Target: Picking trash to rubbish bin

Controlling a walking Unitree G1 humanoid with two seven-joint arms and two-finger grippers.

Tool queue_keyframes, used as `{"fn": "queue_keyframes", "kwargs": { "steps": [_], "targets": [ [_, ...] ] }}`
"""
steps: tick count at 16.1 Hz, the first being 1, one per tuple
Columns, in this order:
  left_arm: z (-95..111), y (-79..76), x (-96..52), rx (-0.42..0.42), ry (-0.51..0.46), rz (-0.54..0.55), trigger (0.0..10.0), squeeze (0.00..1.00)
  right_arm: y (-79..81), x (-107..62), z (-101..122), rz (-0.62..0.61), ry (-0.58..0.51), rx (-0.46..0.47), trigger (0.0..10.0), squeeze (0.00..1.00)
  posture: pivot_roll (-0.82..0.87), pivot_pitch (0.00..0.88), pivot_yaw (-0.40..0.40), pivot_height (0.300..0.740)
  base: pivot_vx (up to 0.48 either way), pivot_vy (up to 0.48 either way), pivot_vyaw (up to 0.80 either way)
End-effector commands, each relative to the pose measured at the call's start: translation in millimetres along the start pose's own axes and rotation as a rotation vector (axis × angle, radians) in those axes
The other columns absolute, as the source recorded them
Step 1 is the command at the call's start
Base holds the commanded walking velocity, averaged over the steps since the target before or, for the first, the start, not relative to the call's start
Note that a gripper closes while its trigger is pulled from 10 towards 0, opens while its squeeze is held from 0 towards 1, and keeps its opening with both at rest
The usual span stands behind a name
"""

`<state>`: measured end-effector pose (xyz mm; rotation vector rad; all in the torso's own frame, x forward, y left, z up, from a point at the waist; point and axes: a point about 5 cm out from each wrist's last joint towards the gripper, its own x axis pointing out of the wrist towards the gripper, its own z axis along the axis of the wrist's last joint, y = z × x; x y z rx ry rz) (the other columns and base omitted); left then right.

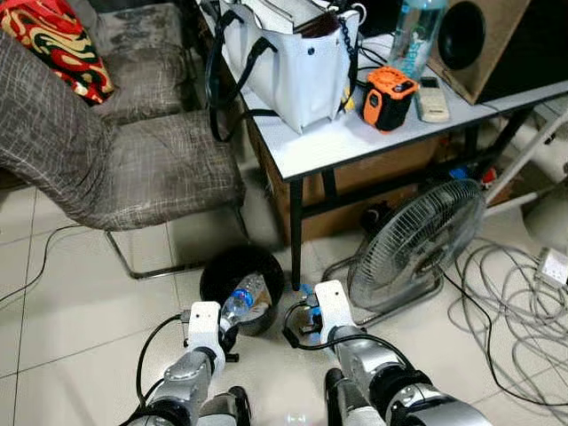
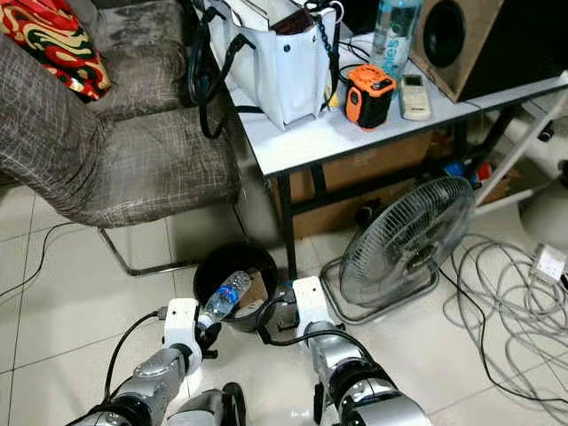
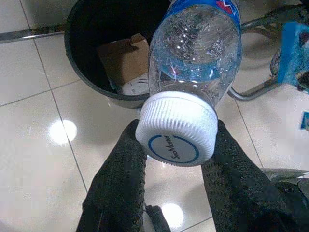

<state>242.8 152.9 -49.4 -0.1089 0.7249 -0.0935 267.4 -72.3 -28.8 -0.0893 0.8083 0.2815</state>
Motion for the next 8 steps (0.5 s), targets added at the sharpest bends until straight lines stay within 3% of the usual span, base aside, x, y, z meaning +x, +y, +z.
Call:
{"fn": "queue_keyframes", "kwargs": {
  "steps": [1,8],
  "targets": [
    [-8.5,3.6,-2.1,0.009,0.037,0.011,10.0,0.00,4.0,-0.1,-4.6,0.014,0.017,-0.002,10.0,0.00,-0.16,0.232,0.074,0.740,0.000,0.000,0.00],
    [0.9,10.8,-1.3,0.053,0.019,0.021,10.0,0.00,16.1,-1.6,-9.8,0.025,-0.015,0.013,10.0,0.00,-0.19,0.315,0.104,0.740,0.000,0.000,0.00]
  ]
}}
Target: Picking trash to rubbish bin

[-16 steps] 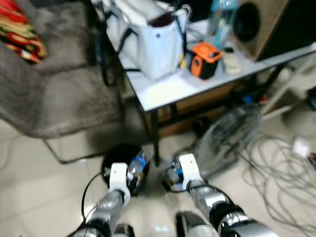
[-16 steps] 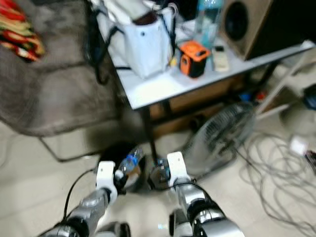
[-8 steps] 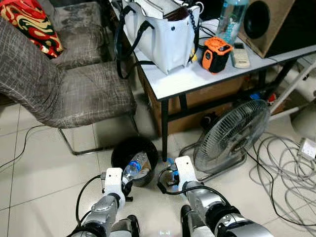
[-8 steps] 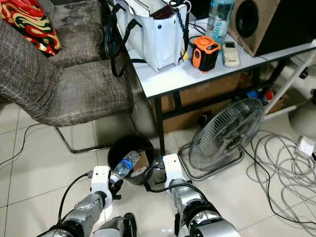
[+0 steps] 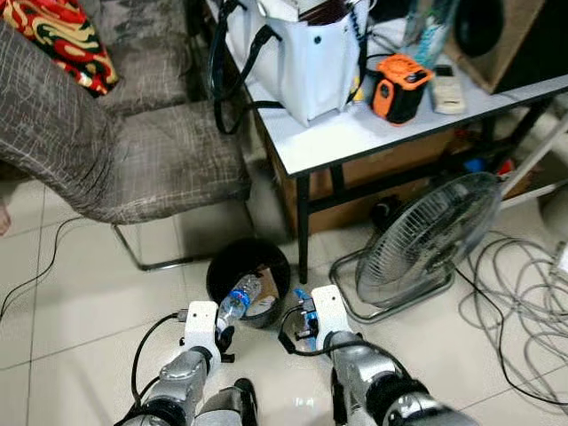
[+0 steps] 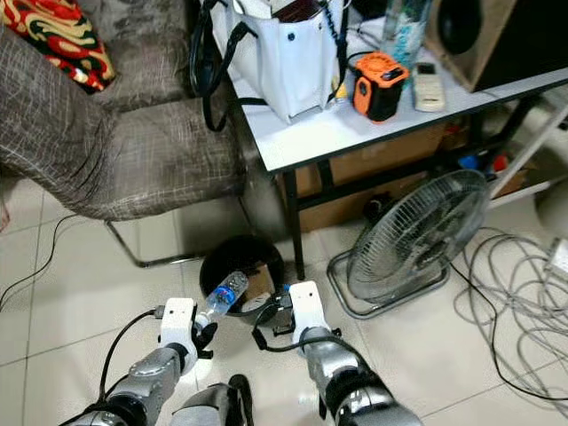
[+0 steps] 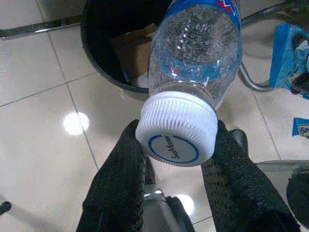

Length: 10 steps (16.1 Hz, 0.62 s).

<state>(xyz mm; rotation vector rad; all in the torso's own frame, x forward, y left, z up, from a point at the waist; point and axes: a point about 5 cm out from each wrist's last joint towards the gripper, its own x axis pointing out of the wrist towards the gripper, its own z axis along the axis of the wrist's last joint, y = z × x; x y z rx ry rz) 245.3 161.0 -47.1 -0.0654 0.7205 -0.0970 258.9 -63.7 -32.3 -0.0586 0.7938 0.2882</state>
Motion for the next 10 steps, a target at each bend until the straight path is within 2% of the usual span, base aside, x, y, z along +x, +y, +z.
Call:
{"fn": "queue_keyframes", "kwargs": {
  "steps": [1,6,10],
  "targets": [
    [1.0,2.7,0.4,0.012,0.013,0.010,10.0,0.00,5.9,-0.7,-3.4,0.009,-0.001,-0.008,10.0,0.00,-0.19,0.320,0.105,0.740,0.000,0.000,0.00],
    [28.7,-2.7,7.5,0.001,-0.047,0.009,10.0,0.00,1.1,-2.8,-1.3,-0.002,-0.029,-0.001,10.0,0.00,-0.23,0.344,0.103,0.740,0.000,0.000,0.00],
    [38.2,0.0,8.8,0.012,-0.063,0.028,10.0,0.00,-1.6,-5.3,3.6,-0.011,-0.053,0.024,10.0,0.00,-0.25,0.360,0.104,0.740,0.000,0.000,0.00]
  ]
}}
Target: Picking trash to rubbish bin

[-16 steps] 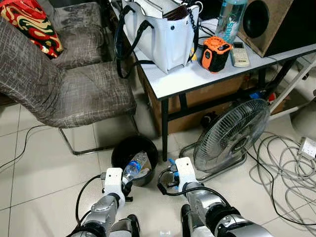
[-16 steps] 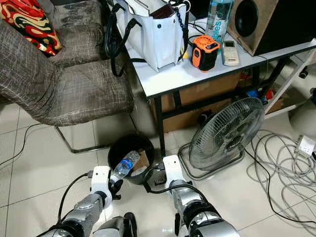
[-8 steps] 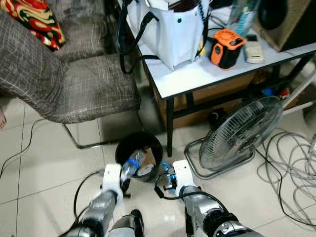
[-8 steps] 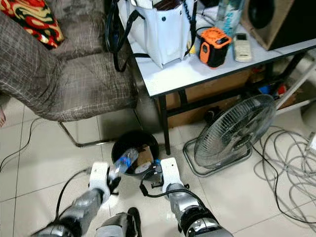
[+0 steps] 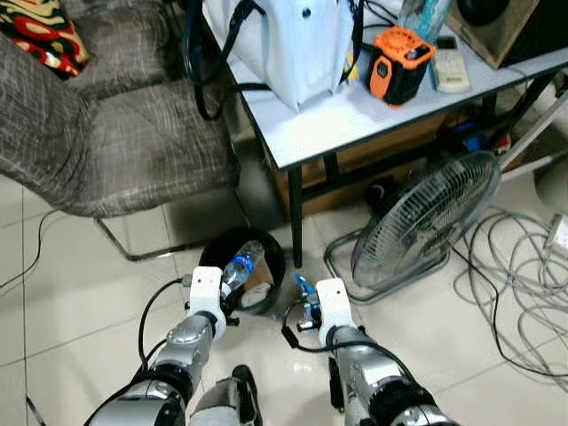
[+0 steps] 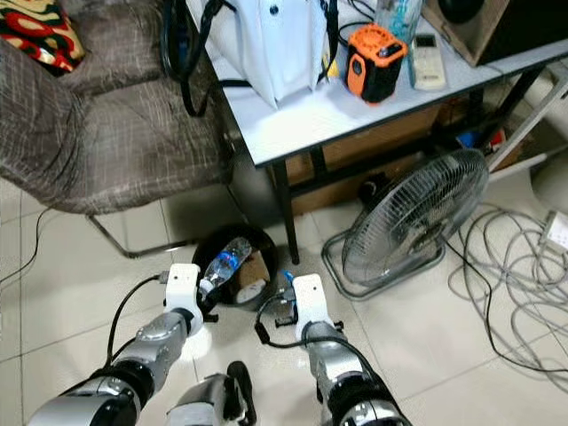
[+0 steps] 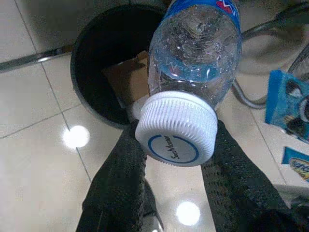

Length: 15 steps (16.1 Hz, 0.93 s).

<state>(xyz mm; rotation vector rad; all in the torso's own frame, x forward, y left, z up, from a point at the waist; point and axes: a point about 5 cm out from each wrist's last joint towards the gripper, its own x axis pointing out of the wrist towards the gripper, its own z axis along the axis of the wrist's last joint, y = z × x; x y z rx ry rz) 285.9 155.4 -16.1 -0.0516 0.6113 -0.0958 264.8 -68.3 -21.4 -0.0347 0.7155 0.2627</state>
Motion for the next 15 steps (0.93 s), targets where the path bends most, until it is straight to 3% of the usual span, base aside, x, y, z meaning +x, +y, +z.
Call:
{"fn": "queue_keyframes", "kwargs": {
  "steps": [1,12,13,15],
  "targets": [
    [-9.2,6.0,-2.4,-0.007,0.039,0.027,10.0,0.00,4.1,-1.8,-6.2,0.008,0.022,0.009,10.0,0.00,-0.26,0.366,0.104,0.740,0.000,0.000,0.00],
    [29.1,13.5,3.9,-0.058,-0.086,0.090,10.0,0.00,9.1,-11.7,-1.2,0.022,0.000,0.025,10.0,0.00,-0.28,0.383,0.096,0.740,0.000,0.000,0.00],
    [32.3,15.7,3.8,-0.075,-0.100,0.096,10.0,0.28,9.3,-12.5,-0.7,0.022,0.000,0.027,10.0,0.00,-0.28,0.383,0.096,0.740,0.000,0.000,0.00],
    [34.8,16.6,4.0,-0.086,-0.110,0.098,10.0,1.00,9.6,-13.0,-0.7,0.024,0.001,0.028,10.0,0.00,-0.28,0.383,0.096,0.740,0.000,0.000,0.00]
  ]
}}
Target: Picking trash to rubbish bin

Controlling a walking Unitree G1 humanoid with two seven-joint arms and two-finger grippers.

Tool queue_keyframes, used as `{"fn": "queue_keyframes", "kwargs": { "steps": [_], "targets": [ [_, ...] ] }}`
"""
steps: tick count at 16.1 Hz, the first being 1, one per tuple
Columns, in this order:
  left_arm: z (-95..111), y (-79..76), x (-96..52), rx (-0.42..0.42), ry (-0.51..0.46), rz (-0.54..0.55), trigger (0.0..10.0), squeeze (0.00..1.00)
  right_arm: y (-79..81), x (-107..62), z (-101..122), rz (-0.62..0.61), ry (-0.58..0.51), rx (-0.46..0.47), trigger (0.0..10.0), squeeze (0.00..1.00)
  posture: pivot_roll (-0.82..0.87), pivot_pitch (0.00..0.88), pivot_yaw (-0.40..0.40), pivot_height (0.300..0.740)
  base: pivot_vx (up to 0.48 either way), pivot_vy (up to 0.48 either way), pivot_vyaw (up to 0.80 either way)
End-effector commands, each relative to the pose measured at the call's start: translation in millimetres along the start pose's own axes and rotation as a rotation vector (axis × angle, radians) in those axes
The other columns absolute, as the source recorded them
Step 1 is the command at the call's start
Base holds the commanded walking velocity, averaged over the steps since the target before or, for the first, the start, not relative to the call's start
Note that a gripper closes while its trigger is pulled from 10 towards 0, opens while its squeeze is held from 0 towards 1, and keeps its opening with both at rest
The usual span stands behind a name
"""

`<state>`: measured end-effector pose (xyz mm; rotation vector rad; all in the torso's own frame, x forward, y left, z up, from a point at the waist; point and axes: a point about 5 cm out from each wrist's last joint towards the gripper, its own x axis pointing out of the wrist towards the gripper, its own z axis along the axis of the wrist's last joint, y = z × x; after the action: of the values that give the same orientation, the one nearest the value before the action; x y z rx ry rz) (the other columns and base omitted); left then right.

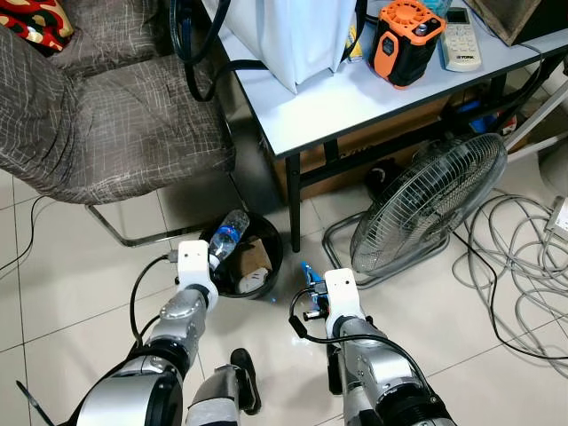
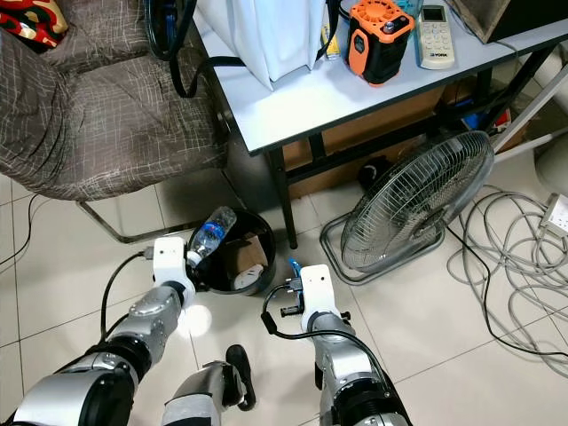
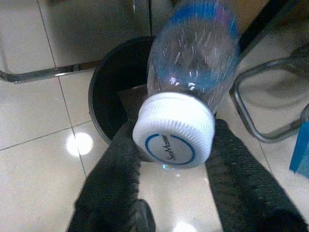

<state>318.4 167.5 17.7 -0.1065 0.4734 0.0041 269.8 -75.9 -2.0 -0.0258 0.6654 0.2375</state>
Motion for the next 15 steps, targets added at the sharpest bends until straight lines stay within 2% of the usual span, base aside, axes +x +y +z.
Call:
{"fn": "queue_keyframes", "kwargs": {
  "steps": [1,12,15],
  "targets": [
    [-10.5,5.5,-3.1,-0.011,0.030,0.025,10.0,1.00,16.9,-4.0,-17.5,0.046,0.053,0.019,10.0,0.00,-0.28,0.383,0.096,0.740,0.000,0.000,0.00],
    [-12.8,8.4,-4.2,-0.008,0.029,0.051,10.0,1.00,18.1,-6.6,-15.0,0.047,0.056,0.021,10.0,0.00,-0.28,0.387,0.091,0.740,0.000,0.000,0.00],
    [-17.0,10.8,-6.3,0.022,0.035,0.017,10.0,1.00,17.4,-3.6,-11.3,0.053,0.048,0.001,10.0,0.00,-0.25,0.375,0.090,0.740,0.000,0.000,0.00]
  ]
}}
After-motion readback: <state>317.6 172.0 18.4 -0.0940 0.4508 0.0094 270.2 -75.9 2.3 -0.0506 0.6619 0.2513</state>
